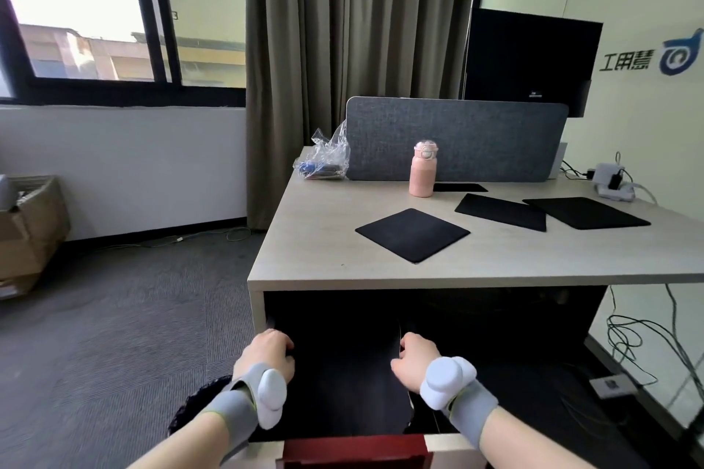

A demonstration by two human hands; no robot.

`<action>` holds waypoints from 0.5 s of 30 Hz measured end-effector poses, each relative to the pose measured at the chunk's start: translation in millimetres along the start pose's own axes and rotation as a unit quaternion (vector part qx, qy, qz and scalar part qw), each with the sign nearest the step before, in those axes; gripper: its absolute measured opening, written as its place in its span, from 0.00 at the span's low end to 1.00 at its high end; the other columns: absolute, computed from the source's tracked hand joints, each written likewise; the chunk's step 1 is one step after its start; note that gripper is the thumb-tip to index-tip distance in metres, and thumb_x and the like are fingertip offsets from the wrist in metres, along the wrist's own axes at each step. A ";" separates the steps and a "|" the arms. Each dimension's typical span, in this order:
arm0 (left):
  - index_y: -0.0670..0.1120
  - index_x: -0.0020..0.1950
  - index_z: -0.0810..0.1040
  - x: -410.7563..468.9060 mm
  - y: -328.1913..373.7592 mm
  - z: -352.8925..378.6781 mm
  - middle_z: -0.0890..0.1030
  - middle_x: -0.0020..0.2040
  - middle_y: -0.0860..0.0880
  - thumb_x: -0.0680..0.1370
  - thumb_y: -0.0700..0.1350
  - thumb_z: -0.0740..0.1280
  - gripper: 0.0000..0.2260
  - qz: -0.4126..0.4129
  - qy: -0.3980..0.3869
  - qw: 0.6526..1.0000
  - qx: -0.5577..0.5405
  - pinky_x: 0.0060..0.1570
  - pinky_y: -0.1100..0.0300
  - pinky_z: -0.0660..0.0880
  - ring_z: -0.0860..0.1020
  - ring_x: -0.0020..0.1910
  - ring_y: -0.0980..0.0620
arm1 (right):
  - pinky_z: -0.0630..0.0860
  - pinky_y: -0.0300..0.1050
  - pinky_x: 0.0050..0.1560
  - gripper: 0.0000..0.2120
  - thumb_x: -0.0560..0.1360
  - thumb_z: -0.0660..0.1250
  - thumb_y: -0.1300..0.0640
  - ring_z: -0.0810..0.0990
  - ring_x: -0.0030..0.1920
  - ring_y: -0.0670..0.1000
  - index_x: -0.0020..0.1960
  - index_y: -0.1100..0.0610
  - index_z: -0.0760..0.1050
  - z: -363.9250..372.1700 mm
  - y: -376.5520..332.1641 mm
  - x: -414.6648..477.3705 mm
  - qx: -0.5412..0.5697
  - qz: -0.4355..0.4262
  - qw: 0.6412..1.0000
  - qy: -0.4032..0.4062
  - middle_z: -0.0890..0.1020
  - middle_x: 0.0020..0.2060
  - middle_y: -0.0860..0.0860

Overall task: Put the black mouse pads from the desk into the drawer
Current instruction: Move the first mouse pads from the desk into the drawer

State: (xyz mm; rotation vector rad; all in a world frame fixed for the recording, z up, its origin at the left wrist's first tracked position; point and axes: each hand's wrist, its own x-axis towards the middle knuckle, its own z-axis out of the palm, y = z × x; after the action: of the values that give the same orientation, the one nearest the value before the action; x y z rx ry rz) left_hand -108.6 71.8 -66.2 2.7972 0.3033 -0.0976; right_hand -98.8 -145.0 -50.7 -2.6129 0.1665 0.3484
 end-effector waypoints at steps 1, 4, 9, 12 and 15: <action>0.51 0.63 0.77 -1.5 1.6 -1.0 0.74 0.67 0.50 0.75 0.45 0.59 0.18 0.000 0.005 1.000 -0.006 0.64 0.56 0.72 0.74 0.66 0.47 | 0.72 0.40 0.55 0.18 0.76 0.59 0.59 0.77 0.61 0.55 0.65 0.61 0.69 0.3 -0.9 -1.7 0.011 -0.002 1.000 0.000 0.78 0.61 0.55; 0.52 0.60 0.79 -14.6 6.3 -6.8 0.78 0.64 0.49 0.74 0.46 0.59 0.17 0.002 0.010 1.000 -0.017 0.61 0.57 0.73 0.76 0.64 0.47 | 0.71 0.40 0.59 0.21 0.76 0.59 0.57 0.75 0.64 0.54 0.68 0.60 0.68 -0.9 -2.8 -15.3 0.019 -0.021 1.000 0.000 0.76 0.64 0.55; 0.51 0.54 0.83 -55.1 9.9 -30.3 0.84 0.56 0.48 0.73 0.44 0.61 0.14 0.000 -0.007 0.998 -0.056 0.57 0.60 0.76 0.81 0.57 0.48 | 0.79 0.43 0.46 0.10 0.73 0.60 0.63 0.82 0.41 0.53 0.40 0.58 0.79 -11.5 -4.9 -57.3 0.119 -0.074 0.990 -0.012 0.85 0.43 0.57; 0.47 0.47 0.84 -76.6 12.2 -42.0 0.85 0.45 0.48 0.73 0.42 0.60 0.13 0.008 -0.026 0.994 -0.104 0.48 0.60 0.81 0.84 0.44 0.50 | 0.75 0.35 0.27 0.13 0.74 0.59 0.66 0.76 0.27 0.48 0.32 0.58 0.73 -22.8 -6.6 -83.9 0.194 -0.070 0.977 -0.058 0.78 0.30 0.53; 0.49 0.32 0.79 -102.8 13.6 -46.6 0.80 0.29 0.53 0.73 0.39 0.59 0.14 0.010 -0.060 0.988 -0.140 0.25 0.70 0.75 0.76 0.22 0.60 | 0.75 0.36 0.25 0.14 0.75 0.57 0.64 0.78 0.26 0.48 0.33 0.60 0.73 -29.9 2.4 -116.2 0.213 -0.049 0.970 -0.112 0.78 0.30 0.54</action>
State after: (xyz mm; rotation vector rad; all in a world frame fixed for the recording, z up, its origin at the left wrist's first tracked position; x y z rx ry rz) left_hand -204.3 54.1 -7.4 2.5037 0.2399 -0.2014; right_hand -204.3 -155.5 5.4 -2.1332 0.0294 0.5074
